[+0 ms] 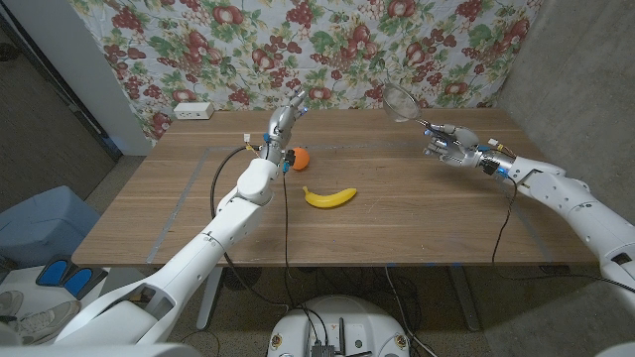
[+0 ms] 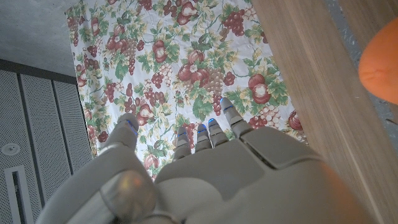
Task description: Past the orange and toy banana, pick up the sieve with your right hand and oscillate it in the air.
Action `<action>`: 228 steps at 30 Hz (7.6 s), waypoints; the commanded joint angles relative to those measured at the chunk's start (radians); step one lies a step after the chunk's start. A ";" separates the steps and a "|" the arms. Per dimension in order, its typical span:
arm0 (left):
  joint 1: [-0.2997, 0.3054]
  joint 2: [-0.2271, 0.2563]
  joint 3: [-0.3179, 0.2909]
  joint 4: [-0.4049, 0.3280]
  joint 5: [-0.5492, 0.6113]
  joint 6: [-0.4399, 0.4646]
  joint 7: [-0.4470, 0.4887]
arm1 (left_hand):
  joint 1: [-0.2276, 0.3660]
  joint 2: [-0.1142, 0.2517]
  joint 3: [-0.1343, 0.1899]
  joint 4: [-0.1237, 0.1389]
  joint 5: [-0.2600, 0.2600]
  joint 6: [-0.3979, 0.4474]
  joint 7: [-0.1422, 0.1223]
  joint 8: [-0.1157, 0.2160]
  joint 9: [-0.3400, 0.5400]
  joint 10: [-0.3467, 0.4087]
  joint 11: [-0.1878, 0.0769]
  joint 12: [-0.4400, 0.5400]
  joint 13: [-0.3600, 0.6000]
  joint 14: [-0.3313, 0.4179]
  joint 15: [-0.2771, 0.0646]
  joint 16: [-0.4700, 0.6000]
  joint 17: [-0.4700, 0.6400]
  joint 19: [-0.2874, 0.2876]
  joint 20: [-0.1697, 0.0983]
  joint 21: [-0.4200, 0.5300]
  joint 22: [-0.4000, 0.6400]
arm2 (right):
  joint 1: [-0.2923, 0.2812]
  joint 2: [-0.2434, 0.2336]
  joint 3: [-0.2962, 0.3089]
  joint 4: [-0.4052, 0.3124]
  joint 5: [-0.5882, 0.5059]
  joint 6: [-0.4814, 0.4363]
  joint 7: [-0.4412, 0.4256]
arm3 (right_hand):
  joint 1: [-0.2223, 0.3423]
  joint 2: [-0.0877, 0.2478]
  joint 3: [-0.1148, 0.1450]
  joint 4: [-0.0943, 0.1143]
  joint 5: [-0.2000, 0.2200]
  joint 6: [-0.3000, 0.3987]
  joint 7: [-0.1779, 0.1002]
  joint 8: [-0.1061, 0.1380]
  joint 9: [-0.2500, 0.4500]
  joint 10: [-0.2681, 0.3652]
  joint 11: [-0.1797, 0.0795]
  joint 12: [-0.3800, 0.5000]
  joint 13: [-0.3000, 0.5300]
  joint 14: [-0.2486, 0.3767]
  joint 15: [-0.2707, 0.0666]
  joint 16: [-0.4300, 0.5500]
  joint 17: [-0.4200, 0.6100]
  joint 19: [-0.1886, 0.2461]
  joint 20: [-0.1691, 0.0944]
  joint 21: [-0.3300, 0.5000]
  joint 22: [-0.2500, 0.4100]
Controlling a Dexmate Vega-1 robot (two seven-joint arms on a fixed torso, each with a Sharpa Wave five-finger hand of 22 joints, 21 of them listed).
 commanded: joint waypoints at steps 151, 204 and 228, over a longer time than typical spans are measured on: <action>-0.050 -0.005 0.000 0.084 -0.028 -0.015 -0.043 | -0.028 0.000 0.036 -0.006 -0.002 0.014 0.014 0.001 0.000 -0.006 0.000 -0.003 0.002 -0.007 -0.001 0.002 0.002 0.019 0.000 -0.038 0.004 | 0.055 -0.113 -0.137 -0.200 -0.163 -0.202 -0.273 | -0.002 0.009 0.013 -0.016 -0.004 0.033 0.041 -0.013 -0.017 -0.019 -0.018 0.001 -0.042 0.006 -0.079 -0.008 -0.003 0.011 -0.075 -0.003 0.003; -0.099 -0.030 0.012 0.160 -0.037 -0.034 -0.074 | -0.033 -0.001 0.045 -0.006 -0.002 0.016 0.017 0.000 0.001 -0.006 -0.002 -0.003 0.002 -0.007 -0.002 0.002 0.002 0.023 0.001 -0.047 0.005 | 0.117 -0.116 -0.176 -0.201 -0.255 -0.251 -0.249 | -0.014 0.008 0.004 -0.008 0.003 0.020 0.024 -0.016 -0.016 -0.037 -0.020 0.000 -0.045 -0.011 -0.080 -0.013 -0.003 -0.005 -0.078 -0.010 0.003; -0.085 -0.021 0.007 0.143 -0.041 -0.034 -0.072 | -0.034 -0.002 0.048 -0.007 -0.002 0.018 0.019 0.000 0.001 -0.006 -0.002 -0.003 0.002 -0.006 -0.002 0.002 0.002 0.025 0.001 -0.050 0.005 | 0.148 -0.160 -0.237 -0.276 -0.295 -0.352 -0.309 | -0.007 0.010 0.008 -0.014 0.000 0.024 0.036 -0.015 -0.017 -0.035 -0.014 0.009 -0.043 -0.007 -0.080 -0.013 -0.004 -0.002 -0.071 -0.009 0.003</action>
